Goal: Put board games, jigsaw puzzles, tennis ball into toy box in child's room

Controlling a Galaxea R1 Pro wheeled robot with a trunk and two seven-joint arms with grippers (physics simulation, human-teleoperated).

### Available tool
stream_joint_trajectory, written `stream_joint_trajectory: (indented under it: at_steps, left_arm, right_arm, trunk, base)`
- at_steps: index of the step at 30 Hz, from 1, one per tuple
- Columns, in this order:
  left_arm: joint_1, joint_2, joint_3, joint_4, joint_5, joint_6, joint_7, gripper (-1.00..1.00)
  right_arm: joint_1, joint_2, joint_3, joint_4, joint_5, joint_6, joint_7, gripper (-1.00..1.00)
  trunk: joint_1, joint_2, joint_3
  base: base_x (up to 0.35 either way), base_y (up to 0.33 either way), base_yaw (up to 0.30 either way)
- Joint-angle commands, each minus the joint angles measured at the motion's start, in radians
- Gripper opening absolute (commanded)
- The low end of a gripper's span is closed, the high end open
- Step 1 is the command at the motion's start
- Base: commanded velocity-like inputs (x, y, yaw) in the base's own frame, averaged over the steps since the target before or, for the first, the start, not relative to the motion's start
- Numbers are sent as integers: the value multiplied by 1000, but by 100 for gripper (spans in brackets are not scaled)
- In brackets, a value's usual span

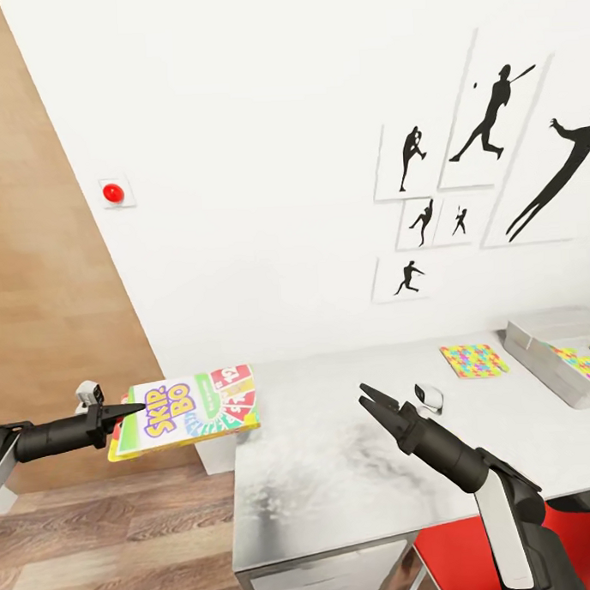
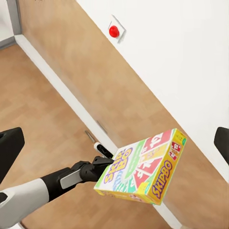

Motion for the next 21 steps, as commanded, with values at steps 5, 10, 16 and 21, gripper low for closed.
stream_joint_trajectory:
  at_steps: [5,10,16,21]
  left_arm:
    - [-1,3,5,0,0,9,-4,-100]
    - [-1,4,8,0,1,-15,-4,-100]
    - [-1,5,8,0,2,-32,-4,-100]
    - [-1,5,8,0,2,-35,-4,-100]
  right_arm:
    - [-1,0,-2,0,-2,8,2,100]
    - [-1,0,-1,0,-2,8,2,100]
    - [-1,0,-2,0,-1,8,2,100]
    - [-1,0,-2,0,-1,8,2,100]
  trunk:
    - [1,-2,6]
    - [1,-2,14]
    - [1,-2,24]
    - [1,-2,31]
  base:
    - [0,0,-77]
    - [-36,17,-82]
    - [-204,83,-137]
    - [-255,-25,-184]
